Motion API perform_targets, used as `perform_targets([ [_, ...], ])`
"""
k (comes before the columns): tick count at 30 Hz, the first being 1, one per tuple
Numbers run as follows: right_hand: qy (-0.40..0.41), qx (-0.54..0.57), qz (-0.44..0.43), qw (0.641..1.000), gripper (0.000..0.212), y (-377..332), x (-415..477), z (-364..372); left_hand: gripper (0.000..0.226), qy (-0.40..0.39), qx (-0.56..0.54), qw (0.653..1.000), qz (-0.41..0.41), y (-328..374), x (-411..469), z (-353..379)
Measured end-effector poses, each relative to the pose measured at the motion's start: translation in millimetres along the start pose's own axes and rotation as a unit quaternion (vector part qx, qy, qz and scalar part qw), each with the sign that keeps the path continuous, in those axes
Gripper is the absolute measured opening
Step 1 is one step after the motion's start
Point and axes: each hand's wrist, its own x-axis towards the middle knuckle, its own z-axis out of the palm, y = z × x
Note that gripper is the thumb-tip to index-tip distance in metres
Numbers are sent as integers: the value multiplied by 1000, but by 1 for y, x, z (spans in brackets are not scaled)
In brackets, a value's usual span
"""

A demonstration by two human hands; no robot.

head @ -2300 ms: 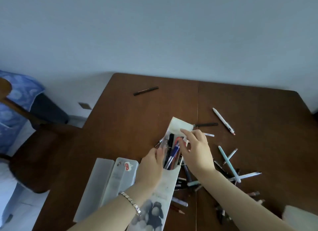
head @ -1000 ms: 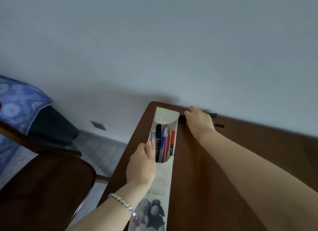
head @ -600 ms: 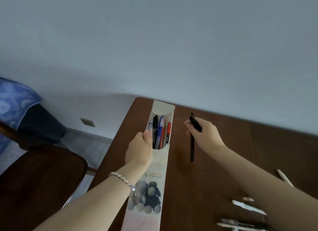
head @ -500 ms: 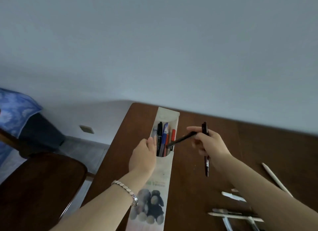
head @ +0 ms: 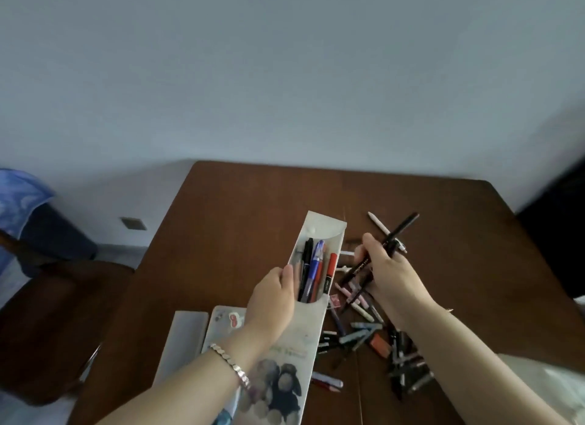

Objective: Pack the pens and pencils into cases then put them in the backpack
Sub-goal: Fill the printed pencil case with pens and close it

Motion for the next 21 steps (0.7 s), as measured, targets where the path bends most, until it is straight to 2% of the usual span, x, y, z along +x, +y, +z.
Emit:
perform_targets([
  [3, 48, 59, -85, 993, 47, 16, -28, -23, 35, -30, -5, 1000, 7, 3, -39, 31],
  [5, 53, 95, -136, 985, 38, 29, -41, -31, 35, -52, -4, 998, 21, 5, -62, 48],
  [7, 52, 86, -147, 984, 25, 48, -52, -41, 38, -77, 6, 996, 37, 13, -84, 64],
  [9, 35, 56, -122, 990, 15, 67, -57, -50, 41, -91, 21, 994, 48, 20, -99, 75],
  [11, 29, 61, -99, 993, 21, 79, -63, -62, 45, -95, 40, 993, 50, 26, -109, 82],
  [14, 85, 71, -156, 982, 44, 81, -70, -81, 43, -113, 40, 992, 34, 25, -119, 89],
  [16, 114, 26, -207, 971, 41, 84, -72, -92, 41, -124, 36, 991, 24, 24, -130, 95],
  [19, 88, -121, -263, 953, 19, 98, -77, -94, 40, -126, 29, 991, 43, 23, -142, 103],
  [21, 48, -245, -329, 911, 18, 112, -78, -94, 41, -124, 37, 990, 54, 28, -144, 105],
])
